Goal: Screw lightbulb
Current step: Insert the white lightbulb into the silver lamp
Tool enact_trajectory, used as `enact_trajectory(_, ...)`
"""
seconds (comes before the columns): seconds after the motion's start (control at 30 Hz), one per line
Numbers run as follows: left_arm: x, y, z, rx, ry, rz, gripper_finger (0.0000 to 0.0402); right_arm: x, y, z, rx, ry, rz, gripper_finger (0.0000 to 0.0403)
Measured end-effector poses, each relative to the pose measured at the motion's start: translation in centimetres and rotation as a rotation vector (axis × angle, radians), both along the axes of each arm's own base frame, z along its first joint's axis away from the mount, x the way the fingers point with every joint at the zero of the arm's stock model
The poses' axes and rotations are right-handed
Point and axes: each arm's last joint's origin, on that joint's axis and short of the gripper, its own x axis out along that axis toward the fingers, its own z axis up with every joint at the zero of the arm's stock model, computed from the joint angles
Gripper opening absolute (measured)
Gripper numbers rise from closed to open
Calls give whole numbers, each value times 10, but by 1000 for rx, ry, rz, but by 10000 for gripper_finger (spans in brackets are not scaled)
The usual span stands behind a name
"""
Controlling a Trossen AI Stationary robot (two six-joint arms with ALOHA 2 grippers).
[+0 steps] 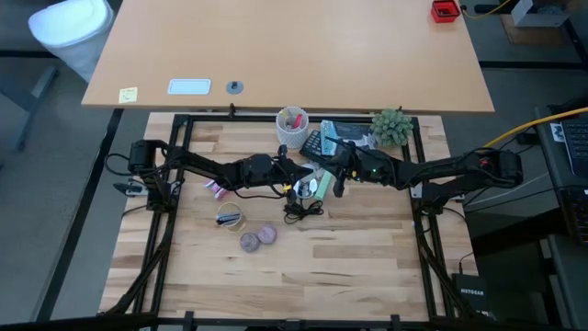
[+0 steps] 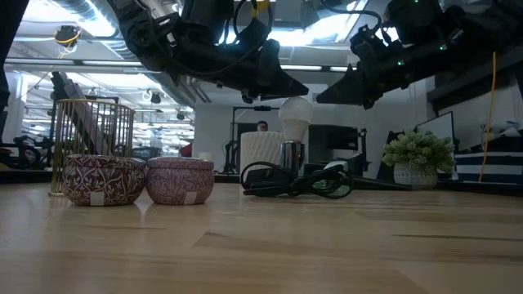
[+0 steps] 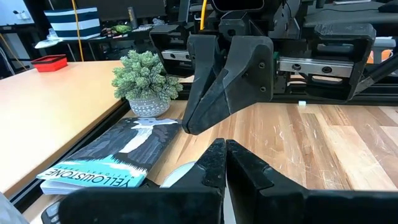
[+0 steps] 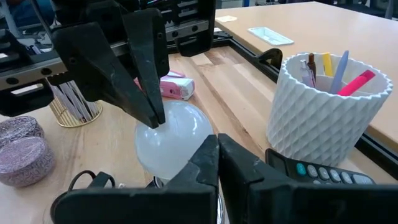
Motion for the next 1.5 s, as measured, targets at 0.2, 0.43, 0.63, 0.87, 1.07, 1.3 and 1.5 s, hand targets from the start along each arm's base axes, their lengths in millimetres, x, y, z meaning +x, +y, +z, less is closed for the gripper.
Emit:
enact_trajectory(0.2,0,0,0,0,0,0,4,0,0,0,-2,1,1,4)
enact_trajectory(0.43,0,0,0,0,0,0,4,3,1,-1,5,-20,36,3)
enact_trajectory(0.63,0,0,0,0,0,0,4,10,1,-1,4,-81,104,4)
enact_trajectory(0.87,0,0,0,0,0,0,4,13,0,-9,-7,-53,89,3)
enact_trajectory(1.07,0,0,0,1,2,5,4,17,-1,-15,-7,-51,87,4)
enact_trajectory(1.3,0,0,0,2,-2,4,4,18,-1,-15,-8,-57,86,4)
enact_trajectory(1.5,0,0,3,11,-46,-1,4,18,-1,-15,-8,-57,87,2)
